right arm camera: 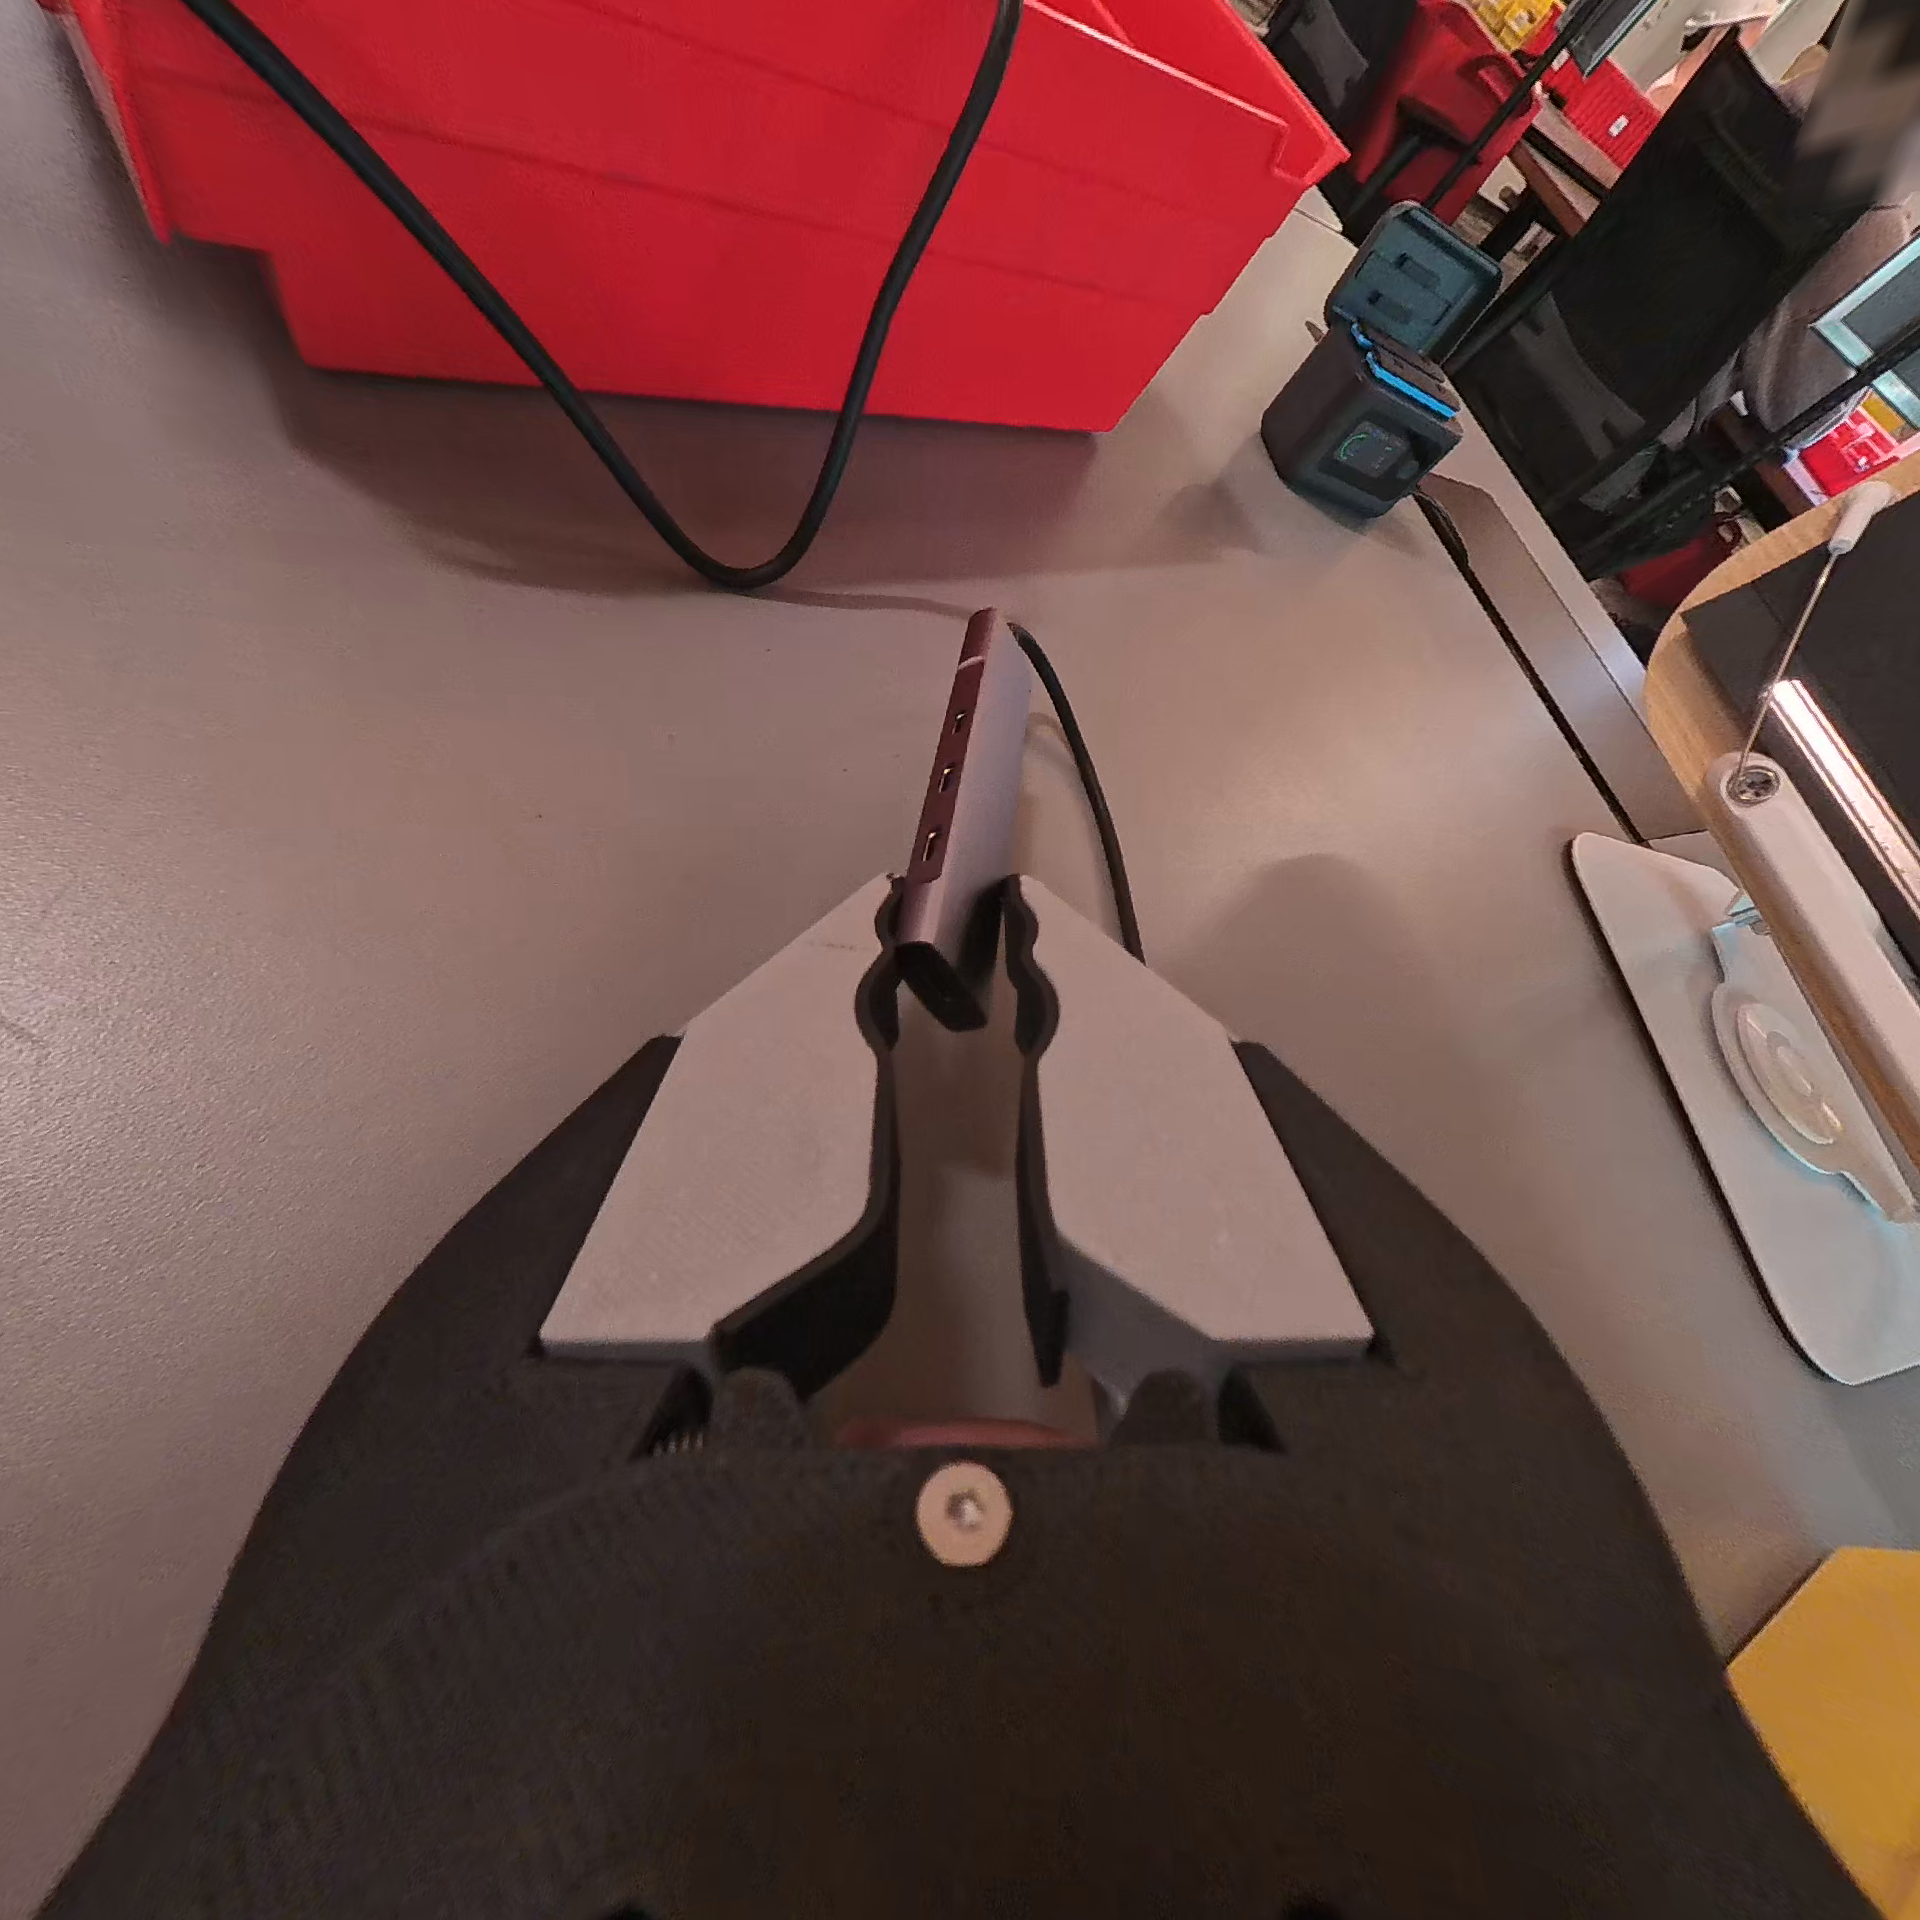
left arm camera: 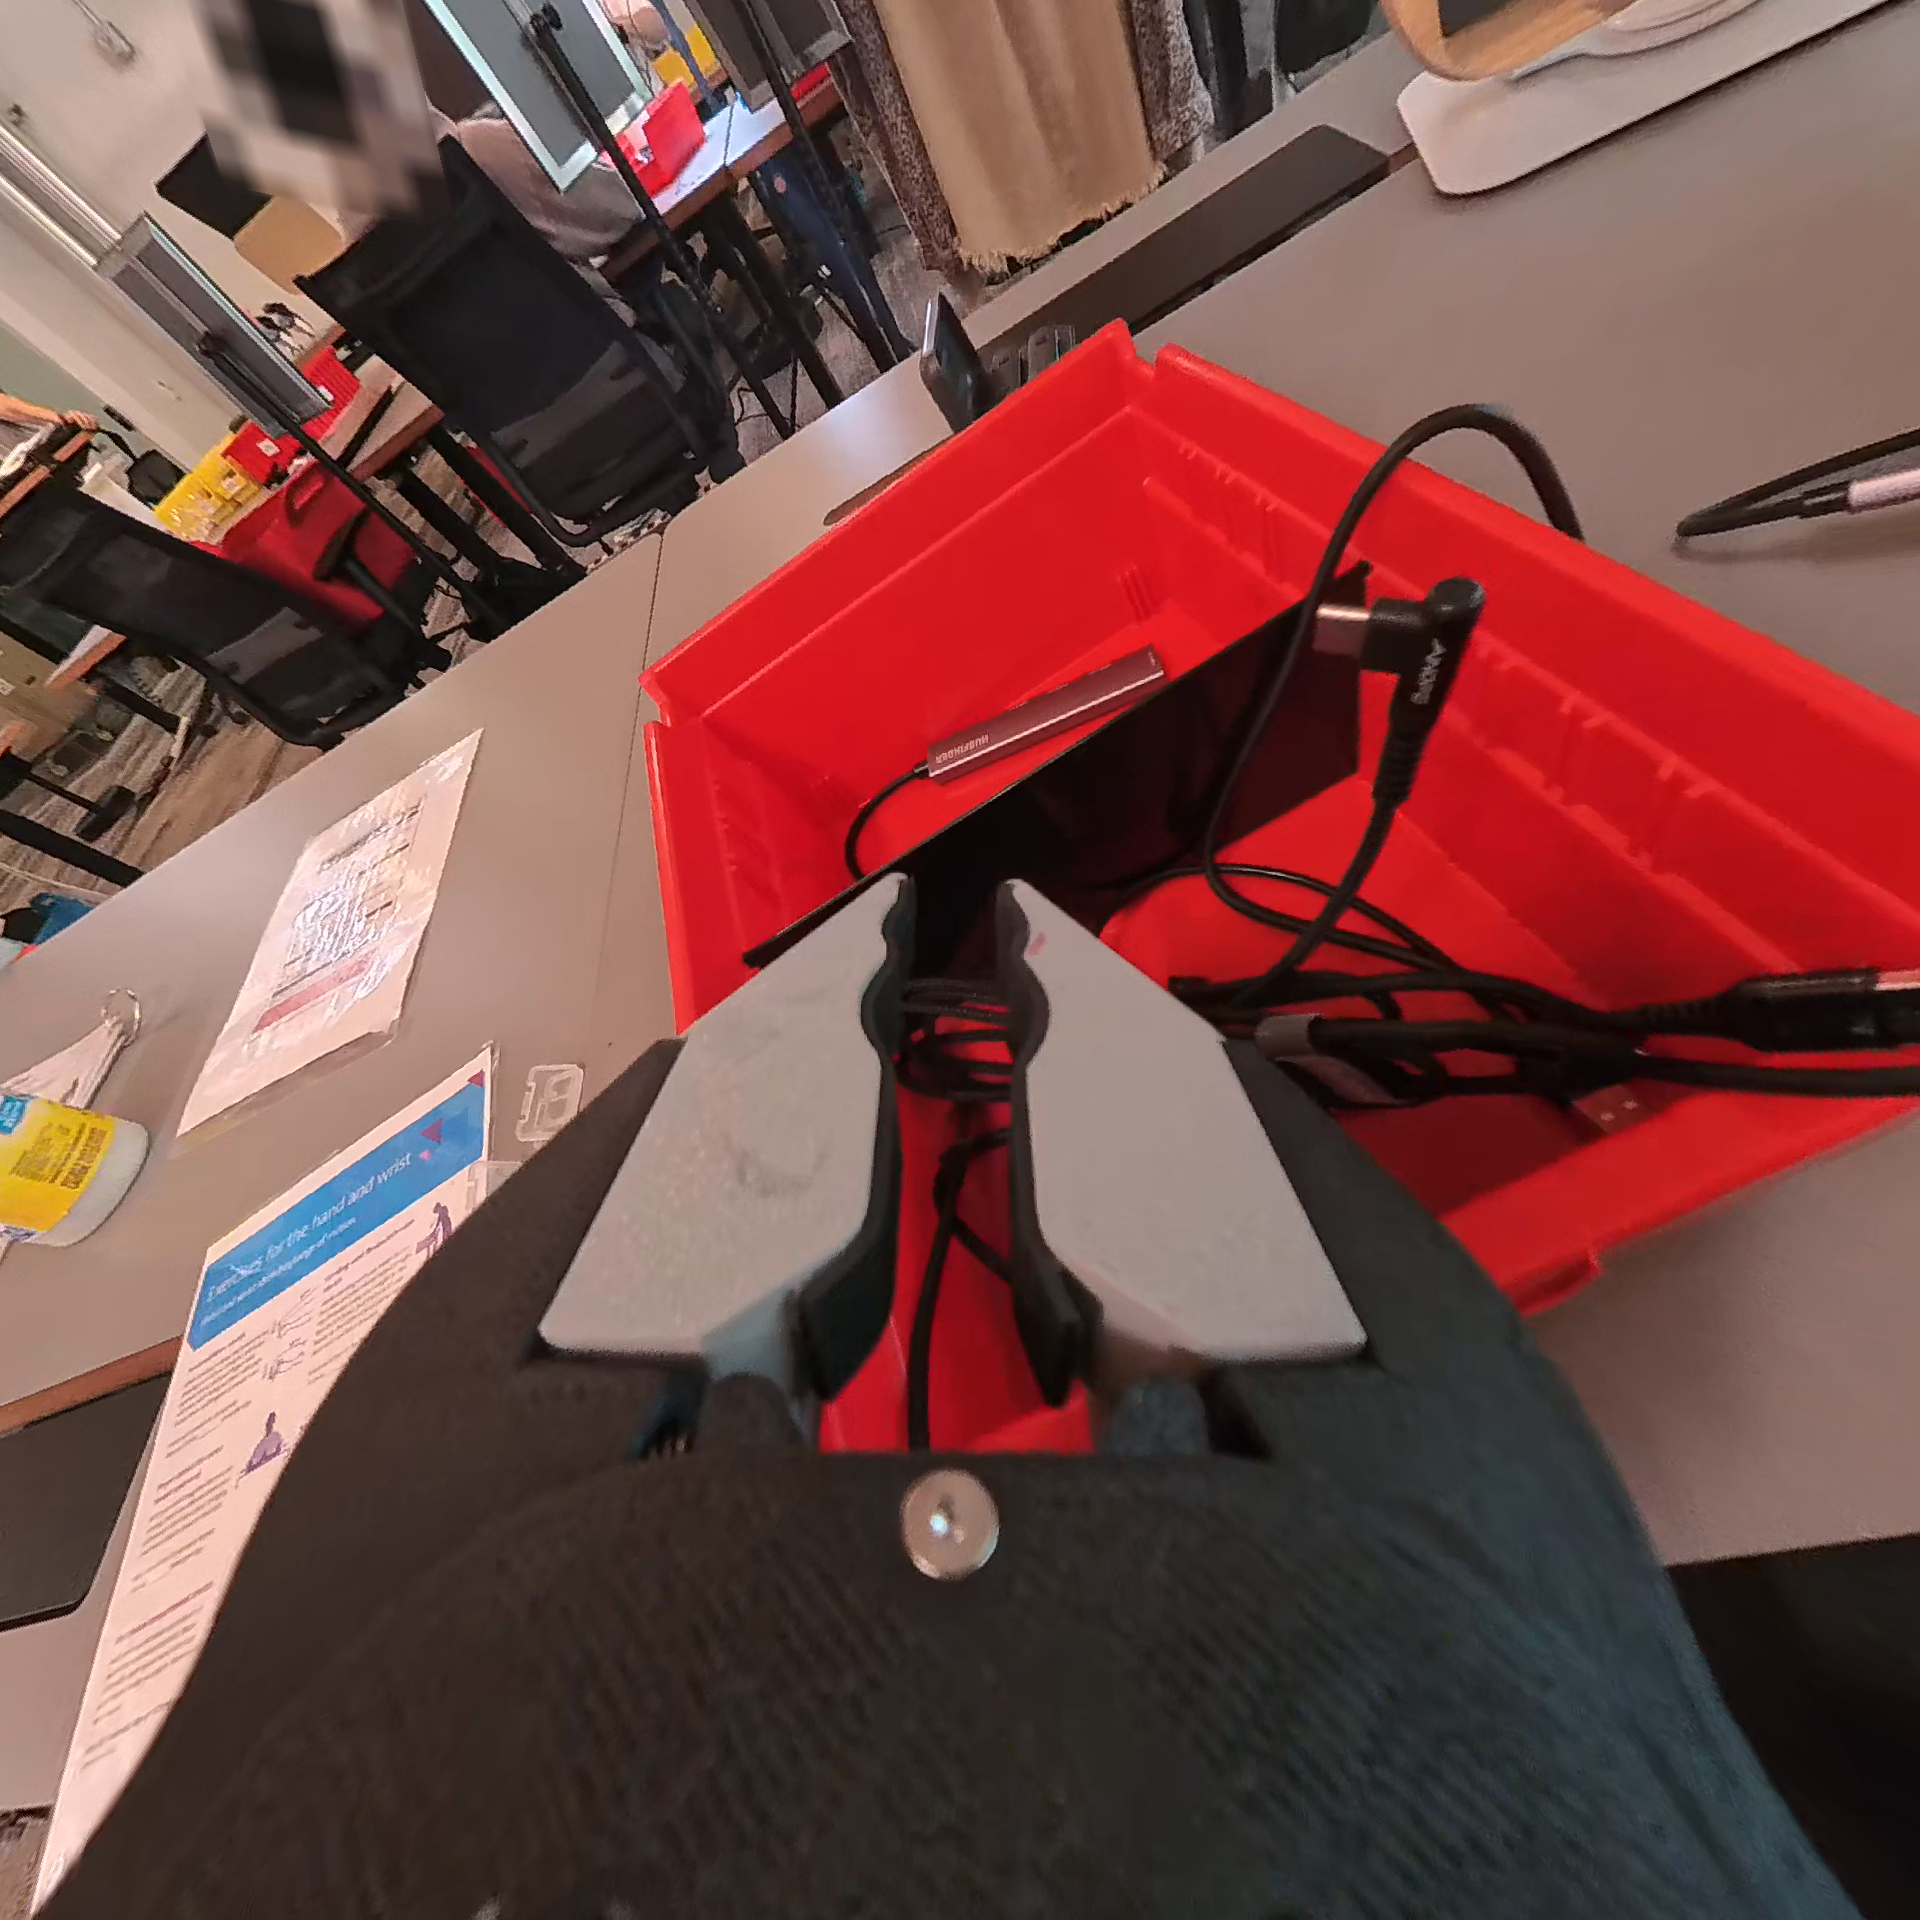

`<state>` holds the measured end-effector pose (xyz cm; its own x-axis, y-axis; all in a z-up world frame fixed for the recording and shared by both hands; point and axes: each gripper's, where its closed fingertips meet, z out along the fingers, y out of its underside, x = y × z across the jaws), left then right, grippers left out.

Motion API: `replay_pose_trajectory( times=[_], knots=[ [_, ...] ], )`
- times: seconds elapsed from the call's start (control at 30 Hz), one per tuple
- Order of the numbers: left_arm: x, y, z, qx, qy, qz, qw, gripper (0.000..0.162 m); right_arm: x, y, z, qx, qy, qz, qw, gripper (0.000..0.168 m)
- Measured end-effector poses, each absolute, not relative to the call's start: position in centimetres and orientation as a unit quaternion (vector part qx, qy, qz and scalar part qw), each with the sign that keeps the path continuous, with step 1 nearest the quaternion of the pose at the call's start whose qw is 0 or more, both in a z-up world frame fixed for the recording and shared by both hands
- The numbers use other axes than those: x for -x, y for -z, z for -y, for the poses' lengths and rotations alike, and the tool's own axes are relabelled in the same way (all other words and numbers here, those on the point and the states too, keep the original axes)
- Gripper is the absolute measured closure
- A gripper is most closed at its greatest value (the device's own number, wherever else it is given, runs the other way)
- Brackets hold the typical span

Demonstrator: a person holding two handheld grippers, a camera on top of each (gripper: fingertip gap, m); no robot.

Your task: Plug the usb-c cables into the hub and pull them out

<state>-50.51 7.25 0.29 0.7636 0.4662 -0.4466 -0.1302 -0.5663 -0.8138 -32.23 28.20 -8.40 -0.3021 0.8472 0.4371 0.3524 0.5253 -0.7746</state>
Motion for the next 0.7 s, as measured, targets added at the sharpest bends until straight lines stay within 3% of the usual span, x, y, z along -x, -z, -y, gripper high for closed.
replay_pose_trajectory(
  times=[0.7],
  knots=[
    [50.23,0.65,-7.76,0.831,-0.32,0.095,0.445,0.146,32.06,9.22,-28.73,0.408,-0.261,0.763,0.429,0.151]
  ],
)
